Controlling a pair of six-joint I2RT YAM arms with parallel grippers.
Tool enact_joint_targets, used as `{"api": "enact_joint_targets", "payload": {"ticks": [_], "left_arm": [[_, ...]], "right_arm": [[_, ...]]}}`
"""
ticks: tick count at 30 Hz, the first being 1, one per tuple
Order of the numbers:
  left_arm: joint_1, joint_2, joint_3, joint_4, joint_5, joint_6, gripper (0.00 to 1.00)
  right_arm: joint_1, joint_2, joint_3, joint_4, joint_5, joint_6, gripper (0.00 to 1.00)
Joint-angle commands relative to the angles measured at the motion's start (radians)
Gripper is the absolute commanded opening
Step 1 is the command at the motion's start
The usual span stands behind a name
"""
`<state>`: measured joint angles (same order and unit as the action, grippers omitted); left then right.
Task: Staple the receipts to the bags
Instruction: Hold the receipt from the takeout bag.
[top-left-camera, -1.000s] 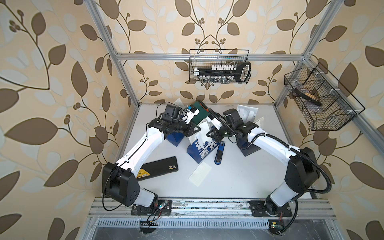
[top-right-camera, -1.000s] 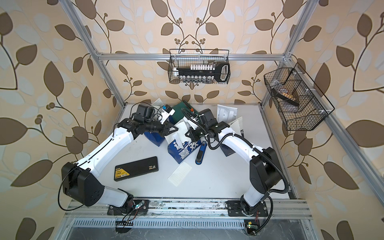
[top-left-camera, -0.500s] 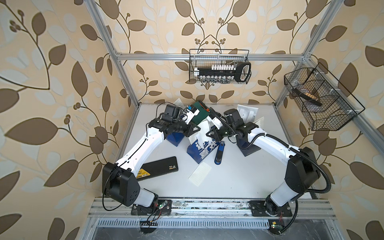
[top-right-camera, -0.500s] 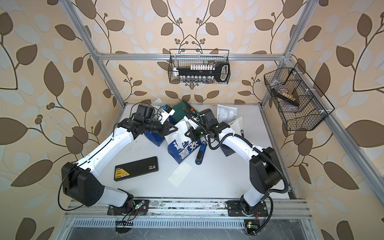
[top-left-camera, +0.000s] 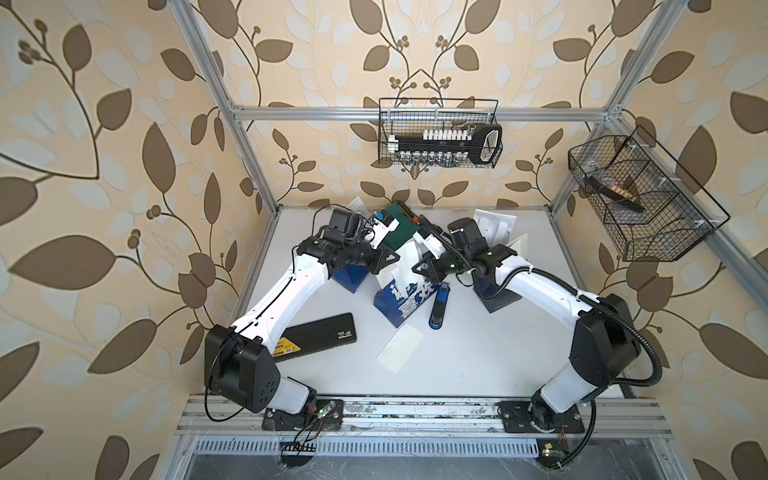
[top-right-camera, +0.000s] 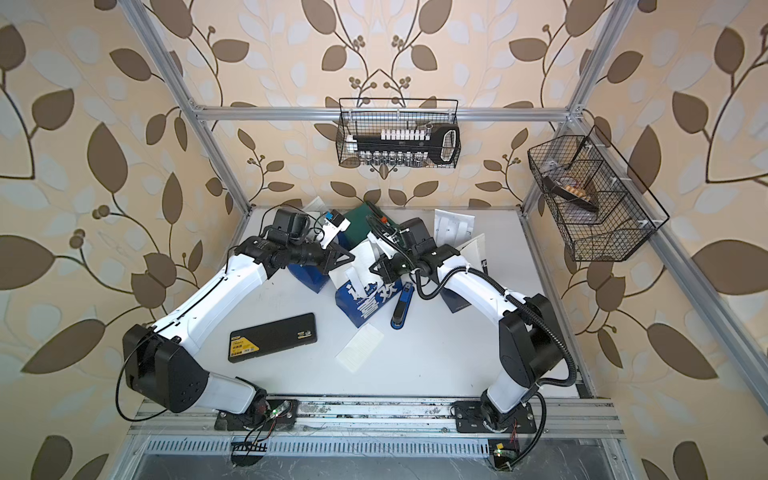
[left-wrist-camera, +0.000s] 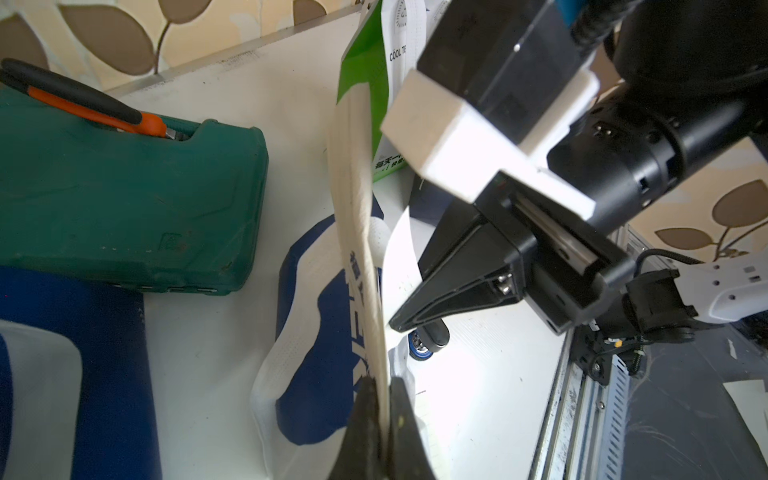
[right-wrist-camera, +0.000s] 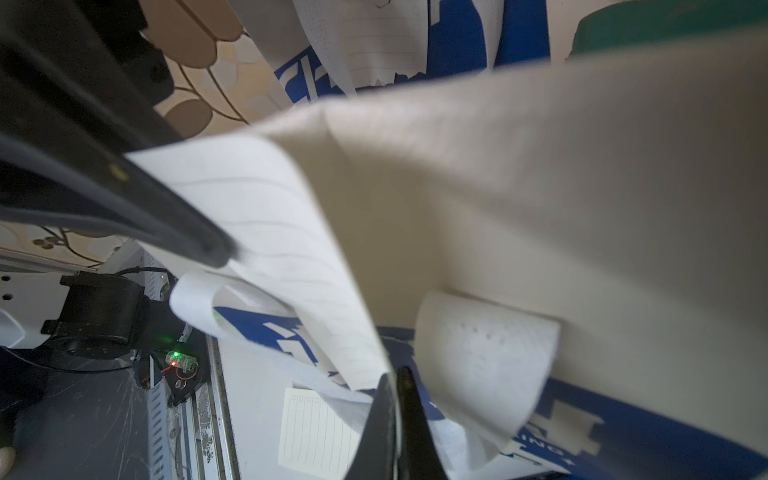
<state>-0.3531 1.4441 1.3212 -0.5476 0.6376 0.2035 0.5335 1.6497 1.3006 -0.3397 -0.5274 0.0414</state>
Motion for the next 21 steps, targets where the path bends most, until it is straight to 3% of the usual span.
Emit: {"api": "enact_joint_targets", "payload": {"ticks": [1,4,8,11,14,21], "left_arm": [[-0.012,-0.01,0.042,-0.018,0.008,0.019,0.0],[-0.019,-0.01,0.047,-0.017,-0.01,0.017,0.0],[-0.04,0.025,0.066,-0.038,-0.089,0.029,0.0],[-0.059,0.037,0.079,-0.066,-0.15,0.052,0.0],[-0.083,0.051,0.098,-0.098,-0.195,0.077,0.0],[-0.112,0.082,0.126,-0.127,-0.228,0.088,0.0]], "right_arm": [[-0.002,-0.006,-0.01,0.016,0.014,0.008,0.0],[-0.002,-0.015,-0.017,0.024,0.076,0.043,0.0],[-0.005,-0.092,-0.085,0.037,0.281,0.121,0.43],[-0.009,-0.18,-0.174,0.029,0.486,0.186,0.57],[-0.012,-0.236,-0.251,0.014,0.542,0.228,0.6],[0.0,-0.153,-0.336,-0.043,0.409,0.289,0.66]]}}
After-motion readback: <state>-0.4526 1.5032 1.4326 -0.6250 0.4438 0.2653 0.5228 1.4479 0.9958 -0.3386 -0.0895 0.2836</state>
